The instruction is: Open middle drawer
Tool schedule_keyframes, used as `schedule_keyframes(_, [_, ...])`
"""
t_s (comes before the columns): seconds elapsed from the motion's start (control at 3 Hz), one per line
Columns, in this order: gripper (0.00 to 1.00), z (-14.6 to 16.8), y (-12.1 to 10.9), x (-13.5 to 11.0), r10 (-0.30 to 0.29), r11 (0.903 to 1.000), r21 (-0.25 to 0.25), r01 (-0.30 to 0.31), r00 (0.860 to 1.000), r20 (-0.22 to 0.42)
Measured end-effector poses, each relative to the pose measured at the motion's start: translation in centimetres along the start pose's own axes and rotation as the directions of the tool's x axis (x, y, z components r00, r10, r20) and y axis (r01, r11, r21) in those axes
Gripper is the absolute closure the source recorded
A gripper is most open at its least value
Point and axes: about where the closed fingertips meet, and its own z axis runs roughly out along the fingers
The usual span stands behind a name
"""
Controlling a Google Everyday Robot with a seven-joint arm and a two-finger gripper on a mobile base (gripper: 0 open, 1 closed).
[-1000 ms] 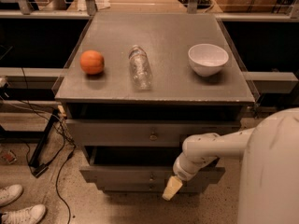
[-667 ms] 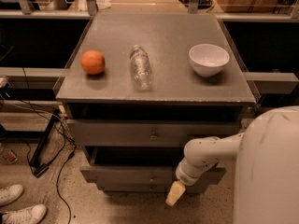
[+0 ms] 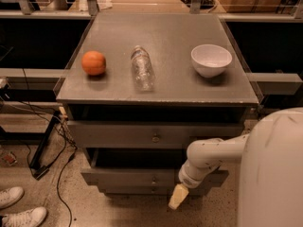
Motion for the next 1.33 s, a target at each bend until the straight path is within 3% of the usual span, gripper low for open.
schedule_keyframes(1.33, [0.0,-1.2,0.8,2.5,0.016,0.9996,-0.025,-0.017,0.999,-0.033])
